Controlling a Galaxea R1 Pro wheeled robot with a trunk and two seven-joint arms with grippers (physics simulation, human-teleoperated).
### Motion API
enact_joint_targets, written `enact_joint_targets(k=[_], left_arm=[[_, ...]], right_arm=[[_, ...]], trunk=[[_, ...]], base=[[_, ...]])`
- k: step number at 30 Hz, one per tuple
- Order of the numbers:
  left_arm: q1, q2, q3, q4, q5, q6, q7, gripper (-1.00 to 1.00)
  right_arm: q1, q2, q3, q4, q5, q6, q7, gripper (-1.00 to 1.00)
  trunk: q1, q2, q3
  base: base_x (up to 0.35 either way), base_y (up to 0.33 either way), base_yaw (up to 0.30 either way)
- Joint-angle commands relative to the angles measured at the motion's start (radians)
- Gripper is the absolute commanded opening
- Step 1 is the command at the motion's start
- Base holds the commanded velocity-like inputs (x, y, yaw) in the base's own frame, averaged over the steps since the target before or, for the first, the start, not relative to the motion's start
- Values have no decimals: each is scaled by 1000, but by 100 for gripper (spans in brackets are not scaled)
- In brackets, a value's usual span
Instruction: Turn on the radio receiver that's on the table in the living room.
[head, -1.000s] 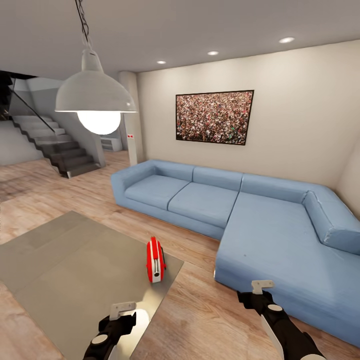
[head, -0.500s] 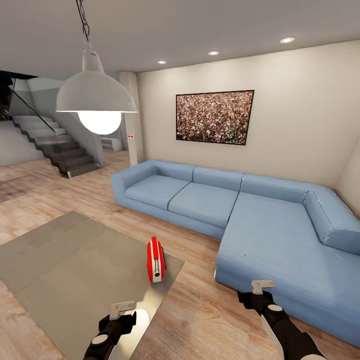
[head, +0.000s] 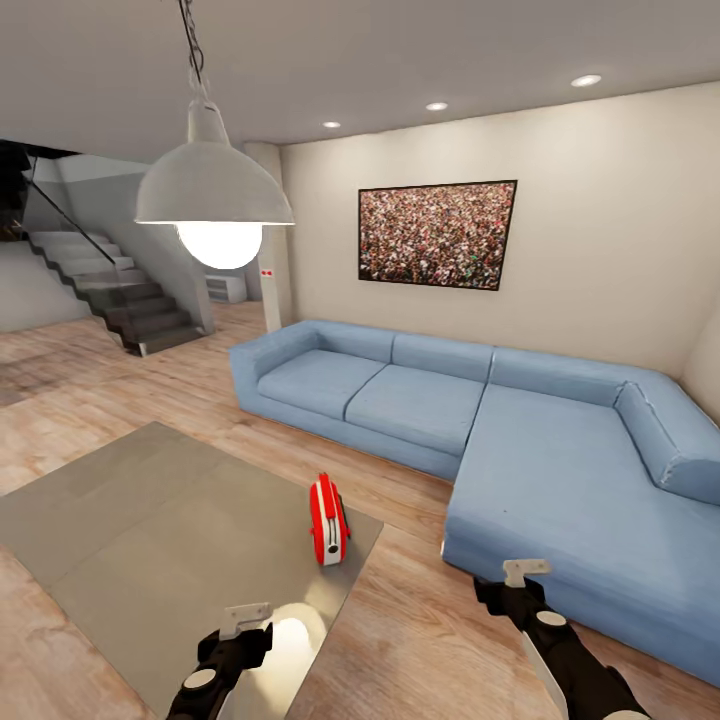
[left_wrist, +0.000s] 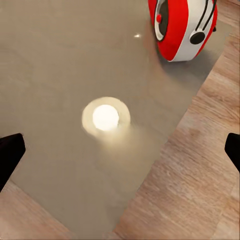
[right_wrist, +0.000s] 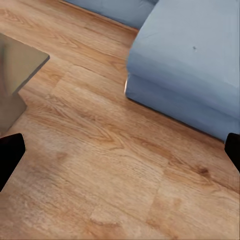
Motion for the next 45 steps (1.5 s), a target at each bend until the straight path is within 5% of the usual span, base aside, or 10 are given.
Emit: enact_joint_targets(k=[1,22,45], left_arm=[[0,0,0,0,0,0,0,100],[0,-5,-1,2,-4,-29,3,100],[0,0,0,3,-5,-42,5,100]], right_arm=[[0,0,0,0,0,0,0,100],[1,0,0,2,1,0,0,100],[1,0,0,2,1,0,0,100]], trunk=[[0,0,0],[0,0,0],[0,0,0]], base=[[0,261,0],[0,54,0],[0,-284,0]])
